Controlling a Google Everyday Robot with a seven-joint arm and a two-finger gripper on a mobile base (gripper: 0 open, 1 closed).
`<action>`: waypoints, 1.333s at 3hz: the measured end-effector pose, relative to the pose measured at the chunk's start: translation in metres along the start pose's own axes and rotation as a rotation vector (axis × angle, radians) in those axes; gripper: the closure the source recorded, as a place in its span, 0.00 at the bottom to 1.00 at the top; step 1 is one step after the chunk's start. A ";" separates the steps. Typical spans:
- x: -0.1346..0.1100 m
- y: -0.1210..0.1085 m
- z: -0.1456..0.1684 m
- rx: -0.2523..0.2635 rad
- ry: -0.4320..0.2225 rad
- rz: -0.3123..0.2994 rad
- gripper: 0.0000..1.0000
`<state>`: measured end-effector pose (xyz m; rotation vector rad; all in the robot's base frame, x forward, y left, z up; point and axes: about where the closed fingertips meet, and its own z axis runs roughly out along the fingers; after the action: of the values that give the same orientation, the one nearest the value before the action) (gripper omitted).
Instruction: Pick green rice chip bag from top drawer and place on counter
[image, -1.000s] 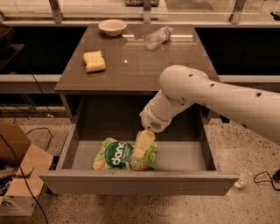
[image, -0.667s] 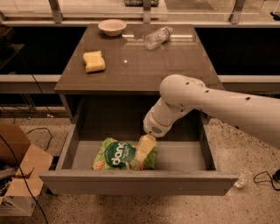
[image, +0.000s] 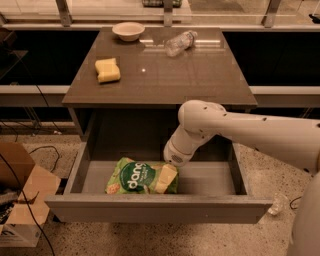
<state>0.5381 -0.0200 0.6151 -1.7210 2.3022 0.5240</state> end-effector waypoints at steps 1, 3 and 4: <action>0.005 0.011 0.010 -0.033 0.003 0.010 0.16; -0.002 0.035 -0.029 0.014 -0.050 -0.027 0.71; -0.012 0.042 -0.041 0.025 -0.085 -0.045 0.94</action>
Offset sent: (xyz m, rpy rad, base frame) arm -0.0352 -0.0038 0.0235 0.0358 -0.0158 0.0038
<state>0.5024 -0.0159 0.6632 -1.7011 2.1976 0.5465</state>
